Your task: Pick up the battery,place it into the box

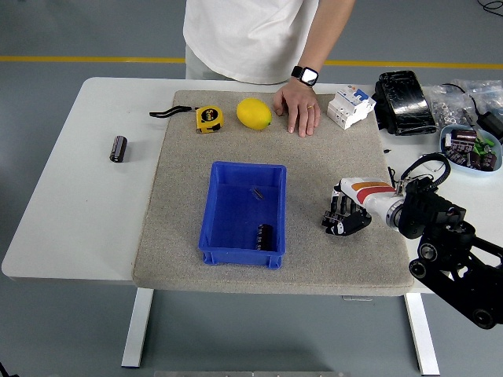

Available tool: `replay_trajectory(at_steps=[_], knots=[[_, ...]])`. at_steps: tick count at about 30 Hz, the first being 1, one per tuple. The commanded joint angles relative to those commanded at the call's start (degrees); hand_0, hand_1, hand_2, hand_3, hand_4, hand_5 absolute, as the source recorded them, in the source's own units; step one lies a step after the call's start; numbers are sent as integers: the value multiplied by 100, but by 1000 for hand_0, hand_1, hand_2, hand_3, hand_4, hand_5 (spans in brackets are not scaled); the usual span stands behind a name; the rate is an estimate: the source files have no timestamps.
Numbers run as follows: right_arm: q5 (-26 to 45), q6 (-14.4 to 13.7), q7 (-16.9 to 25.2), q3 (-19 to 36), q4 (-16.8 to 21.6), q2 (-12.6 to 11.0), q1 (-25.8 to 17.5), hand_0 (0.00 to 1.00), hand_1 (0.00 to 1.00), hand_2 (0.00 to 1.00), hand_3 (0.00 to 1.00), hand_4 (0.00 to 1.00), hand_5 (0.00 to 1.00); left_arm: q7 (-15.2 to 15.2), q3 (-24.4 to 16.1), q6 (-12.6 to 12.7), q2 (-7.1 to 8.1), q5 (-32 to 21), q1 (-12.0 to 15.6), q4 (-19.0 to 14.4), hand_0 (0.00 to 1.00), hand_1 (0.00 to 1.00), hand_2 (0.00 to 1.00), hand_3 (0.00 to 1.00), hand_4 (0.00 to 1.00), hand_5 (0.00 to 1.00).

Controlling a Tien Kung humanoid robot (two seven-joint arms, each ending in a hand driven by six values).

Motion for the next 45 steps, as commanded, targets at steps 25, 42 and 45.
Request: replay_trajectory(at_steps=[25, 42, 45], knots=[[-188, -109, 19, -57, -301, 17, 56, 350, 373, 416, 475, 891, 118, -43, 136, -4, -20, -165, -9, 4, 624, 604, 655, 716, 722, 701], [-120, -204, 40, 71, -285, 4, 48, 294, 345, 393, 471, 912, 144, -45, 0, -65, -1, 122, 4, 11, 623, 603, 654, 715, 722, 704], [-77, -190, 36, 57, -283, 7, 43, 294, 345, 393, 471, 912, 144, -42, -37, -82, 1, 200, 9, 10, 623, 603, 654, 715, 722, 704]])
